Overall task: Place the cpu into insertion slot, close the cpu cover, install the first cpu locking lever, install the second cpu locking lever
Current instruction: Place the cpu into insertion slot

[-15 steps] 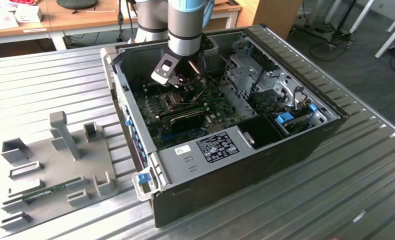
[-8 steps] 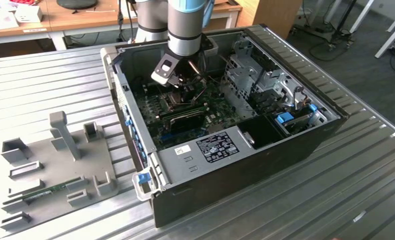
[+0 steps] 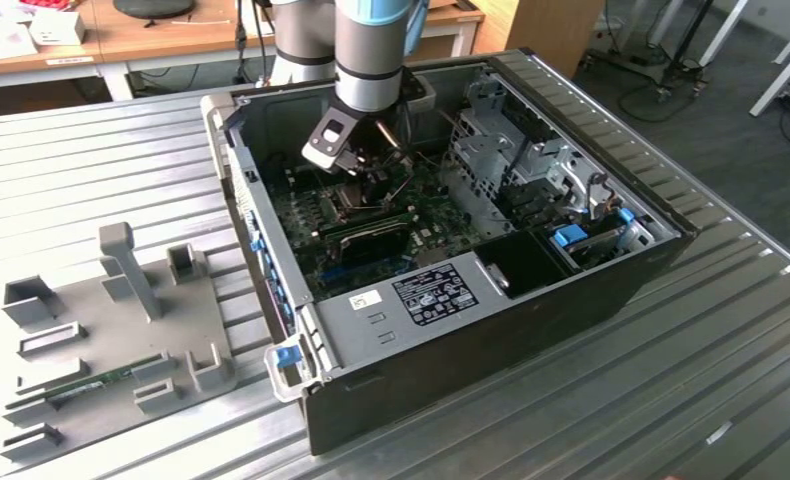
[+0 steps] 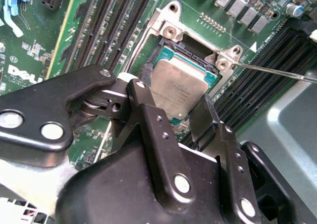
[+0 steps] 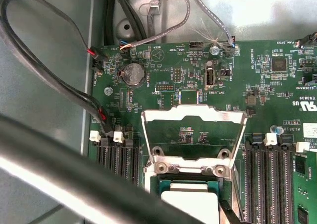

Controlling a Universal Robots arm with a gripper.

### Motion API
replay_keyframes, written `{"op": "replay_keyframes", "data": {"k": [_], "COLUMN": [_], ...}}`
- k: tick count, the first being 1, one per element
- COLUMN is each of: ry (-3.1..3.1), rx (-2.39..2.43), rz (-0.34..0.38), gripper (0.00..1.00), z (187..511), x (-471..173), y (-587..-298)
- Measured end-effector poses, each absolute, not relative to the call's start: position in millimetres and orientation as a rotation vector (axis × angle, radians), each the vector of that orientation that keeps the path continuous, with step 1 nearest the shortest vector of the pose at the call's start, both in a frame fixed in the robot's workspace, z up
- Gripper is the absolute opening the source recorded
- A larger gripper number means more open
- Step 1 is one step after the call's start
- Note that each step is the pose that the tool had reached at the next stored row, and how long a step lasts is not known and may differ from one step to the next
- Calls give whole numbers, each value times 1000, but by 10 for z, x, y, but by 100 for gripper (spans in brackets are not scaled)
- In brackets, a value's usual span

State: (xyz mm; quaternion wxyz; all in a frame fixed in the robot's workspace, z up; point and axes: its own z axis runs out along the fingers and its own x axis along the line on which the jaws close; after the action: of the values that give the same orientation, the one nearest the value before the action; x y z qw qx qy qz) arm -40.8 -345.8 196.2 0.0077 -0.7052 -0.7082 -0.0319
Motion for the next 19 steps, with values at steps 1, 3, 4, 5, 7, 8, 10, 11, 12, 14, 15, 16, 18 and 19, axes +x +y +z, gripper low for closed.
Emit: {"op": "replay_keyframes", "data": {"k": [1,3,4,5,7,8,10,11,12,14,15,16,18,19], "ry": [-2214,-2214,-2214,-2214,-2214,-2214,-2214,-2214,-2214,-2214,-2214,-2214,-2214,-2214], "rx": [-2205,-2205,-2205,-2205,-2205,-2205,-2205,-2205,-2205,-2205,-2205,-2205,-2205,-2205], "rz": [-99,-99,-99,-99,-99,-99,-99,-99,-99,-99,-99,-99,-99,-99], "gripper": [54,54,54,54,54,54,54,54,54,54,54,54,54,54], "z": [1960,1955,1952,1949,1942,1939,1936,1936,1935,1934,1934,1934,1933,1932], "x": [-408,-409,-409,-409,-409,-409,-409,-409,-409,-409,-409,-409,-410,-410], "y": [-3456,-3456,-3456,-3456,-3456,-3456,-3456,-3456,-3456,-3456,-3456,-3456,-3456,-3456]}}
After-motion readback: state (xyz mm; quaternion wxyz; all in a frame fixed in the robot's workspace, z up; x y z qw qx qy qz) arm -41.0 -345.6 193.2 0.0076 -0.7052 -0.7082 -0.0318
